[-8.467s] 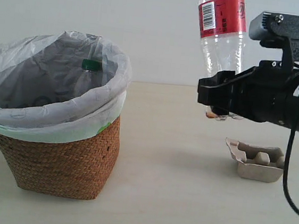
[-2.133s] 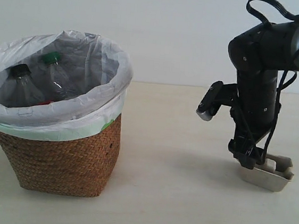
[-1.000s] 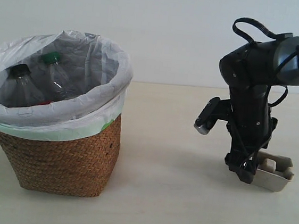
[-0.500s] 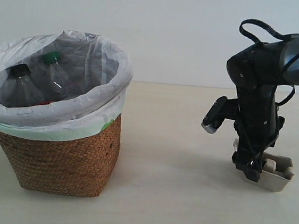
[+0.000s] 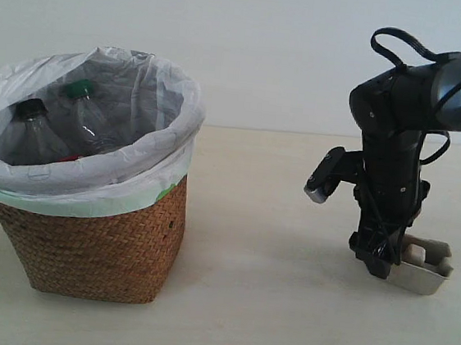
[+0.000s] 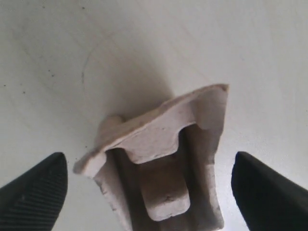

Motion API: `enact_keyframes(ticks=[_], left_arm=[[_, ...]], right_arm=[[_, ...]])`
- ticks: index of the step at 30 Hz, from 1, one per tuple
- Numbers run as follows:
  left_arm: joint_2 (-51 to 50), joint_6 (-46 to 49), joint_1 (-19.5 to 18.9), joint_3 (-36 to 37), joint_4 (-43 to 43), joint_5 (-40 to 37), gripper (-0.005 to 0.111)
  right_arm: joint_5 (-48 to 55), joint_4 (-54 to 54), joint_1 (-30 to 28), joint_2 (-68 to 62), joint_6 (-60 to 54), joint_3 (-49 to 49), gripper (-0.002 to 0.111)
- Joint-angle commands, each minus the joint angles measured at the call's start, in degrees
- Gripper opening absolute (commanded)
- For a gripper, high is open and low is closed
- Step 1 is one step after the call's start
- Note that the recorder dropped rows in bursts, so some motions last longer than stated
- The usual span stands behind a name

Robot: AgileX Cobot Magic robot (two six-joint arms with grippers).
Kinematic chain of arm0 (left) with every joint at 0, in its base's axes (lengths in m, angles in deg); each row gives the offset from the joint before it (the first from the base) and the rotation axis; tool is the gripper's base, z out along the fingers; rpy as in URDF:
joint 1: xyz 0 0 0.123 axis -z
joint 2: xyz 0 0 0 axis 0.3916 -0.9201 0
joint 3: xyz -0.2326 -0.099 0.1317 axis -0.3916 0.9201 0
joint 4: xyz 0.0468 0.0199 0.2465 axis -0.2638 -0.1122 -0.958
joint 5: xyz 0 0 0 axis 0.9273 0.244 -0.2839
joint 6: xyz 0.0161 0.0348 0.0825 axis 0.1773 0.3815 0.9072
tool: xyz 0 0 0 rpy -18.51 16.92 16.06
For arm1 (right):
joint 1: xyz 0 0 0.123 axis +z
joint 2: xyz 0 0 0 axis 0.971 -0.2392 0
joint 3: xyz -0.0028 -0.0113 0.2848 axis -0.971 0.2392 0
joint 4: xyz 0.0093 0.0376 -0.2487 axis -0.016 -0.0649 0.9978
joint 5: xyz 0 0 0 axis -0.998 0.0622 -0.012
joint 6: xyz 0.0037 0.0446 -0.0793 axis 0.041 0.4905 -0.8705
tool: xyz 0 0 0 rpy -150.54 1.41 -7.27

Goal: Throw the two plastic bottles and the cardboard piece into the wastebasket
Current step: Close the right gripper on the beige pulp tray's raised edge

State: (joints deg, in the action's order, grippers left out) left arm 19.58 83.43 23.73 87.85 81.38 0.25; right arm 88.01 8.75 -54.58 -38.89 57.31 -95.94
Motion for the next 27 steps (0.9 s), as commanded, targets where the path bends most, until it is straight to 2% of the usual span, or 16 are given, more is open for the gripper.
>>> enact_keyframes(ticks=[1,17,18,20,23,25,27], left_arm=[[0.1,-0.3,-0.1,0.2,-0.3,0.4,0.004],[0.1,-0.3,-0.1,0.2,-0.3,0.4,0.004],[0.1,-0.3,-0.1,0.2,-0.3,0.4,0.004],[0.1,-0.3,-0.1,0.2,-0.3,0.4,0.004],[0.1,-0.3,-0.1,0.2,-0.3,0.4,0.004],[0.1,-0.3,-0.1,0.2,-0.3,0.4,0.004],[0.1,-0.3,-0.1,0.2,-0.3,0.4,0.004]], right_arm=[[-0.1,-0.1,-0.5,-0.6,-0.7,0.0,0.082],[1.0,1.2,-0.5,-3.0,-0.2,0.0,0.081],[1.0,1.2,-0.5,-3.0,-0.2,0.0,0.079],[1.3,1.2,-0.5,-3.0,-0.2,0.0,0.065],[2.9,1.2,-0.5,-3.0,-0.2,0.0,0.038],[3.3,1.2,-0.5,-3.0,0.1,0.0,0.026],[3.3,1.2,-0.5,-3.0,0.6,0.0,0.021]])
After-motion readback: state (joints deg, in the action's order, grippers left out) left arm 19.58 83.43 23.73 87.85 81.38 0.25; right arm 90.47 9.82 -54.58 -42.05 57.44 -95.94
